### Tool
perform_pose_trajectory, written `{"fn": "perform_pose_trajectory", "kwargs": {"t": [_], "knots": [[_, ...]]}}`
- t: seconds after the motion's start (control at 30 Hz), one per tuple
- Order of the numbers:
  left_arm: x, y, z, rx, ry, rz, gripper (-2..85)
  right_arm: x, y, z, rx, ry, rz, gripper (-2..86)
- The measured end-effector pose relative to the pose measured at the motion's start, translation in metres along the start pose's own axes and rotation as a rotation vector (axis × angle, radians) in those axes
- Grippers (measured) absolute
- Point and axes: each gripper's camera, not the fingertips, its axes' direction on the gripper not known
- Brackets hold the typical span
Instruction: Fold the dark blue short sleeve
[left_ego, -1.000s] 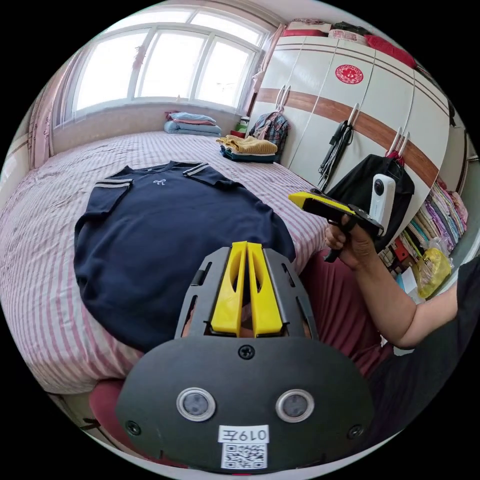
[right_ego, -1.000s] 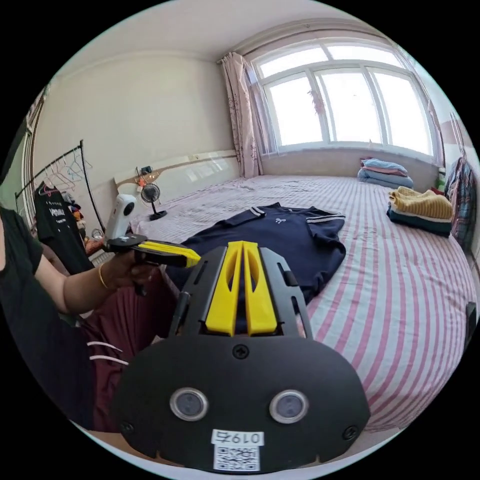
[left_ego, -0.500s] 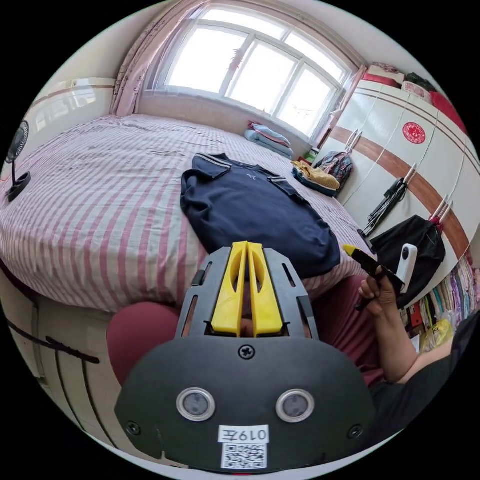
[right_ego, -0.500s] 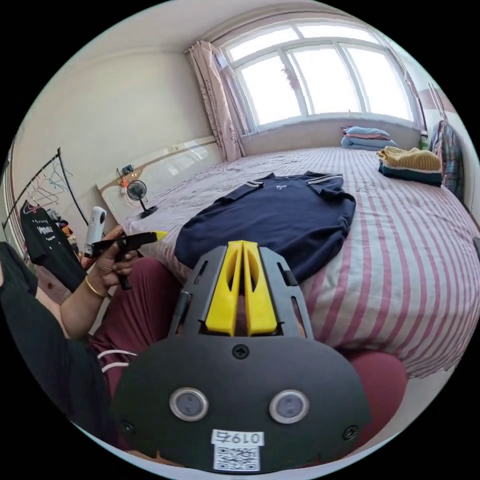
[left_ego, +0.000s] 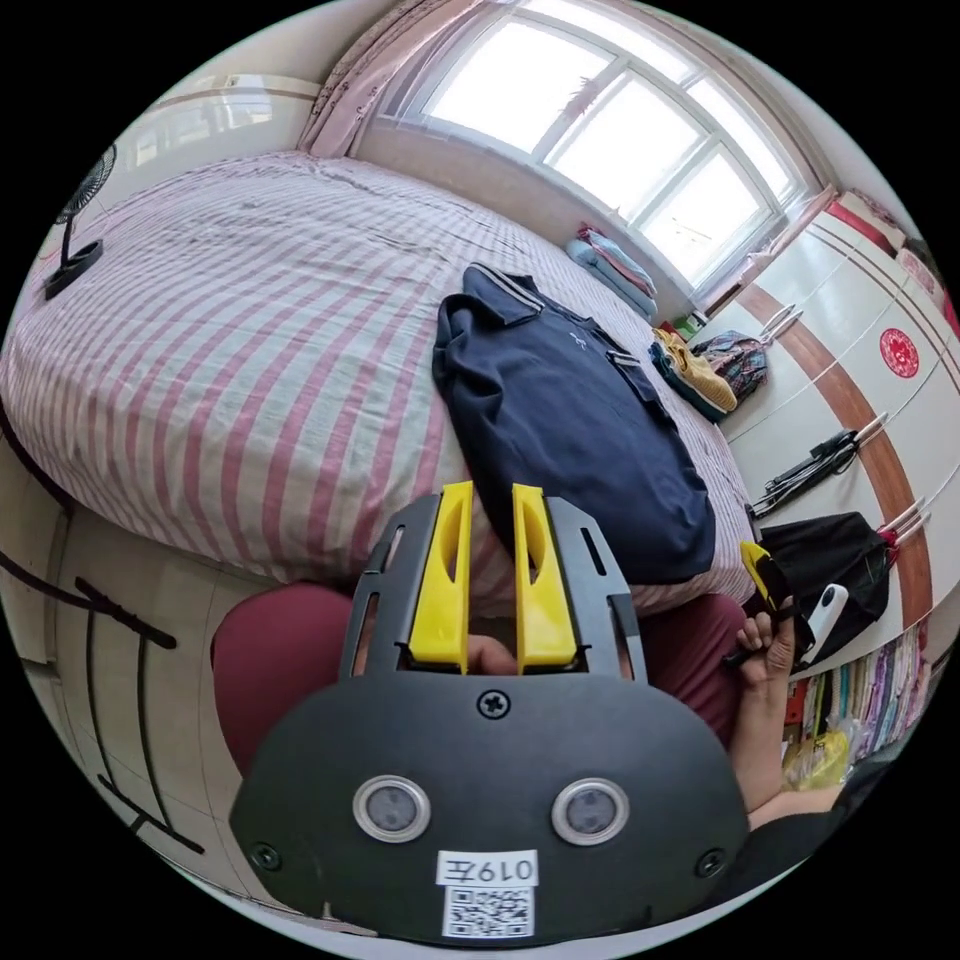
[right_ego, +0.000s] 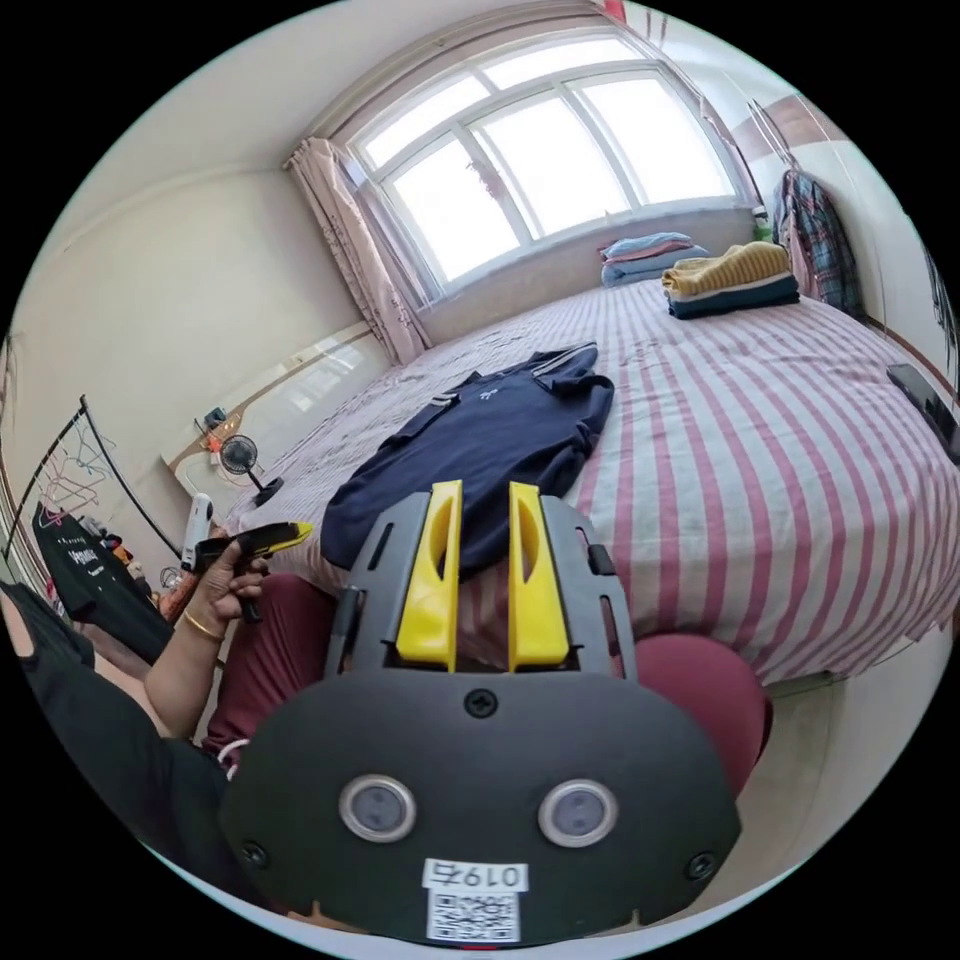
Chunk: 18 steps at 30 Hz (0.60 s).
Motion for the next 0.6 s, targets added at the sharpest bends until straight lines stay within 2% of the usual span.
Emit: {"fn": "perform_pose_trajectory", "kwargs": {"t": [0.17, 0.33, 0.6], "knots": [[-0.038, -0.006, 0.006, -0.050, 0.111, -0.091, 6.3, 0.011, -0.004, 0.014, -0.073, 0.024, 0.093, 9.9], [-0.059, -0.011, 0.004, -0.063, 0.147, -0.117, 6.5, 0.019, -0.005, 0.041, -0.130, -0.011, 0.167, 9.7], [-0.084, -0.018, 0.005, -0.105, 0.208, -0.142, 4.4, 0.020, -0.005, 0.048, -0.095, -0.017, 0.213, 7.8]]}}
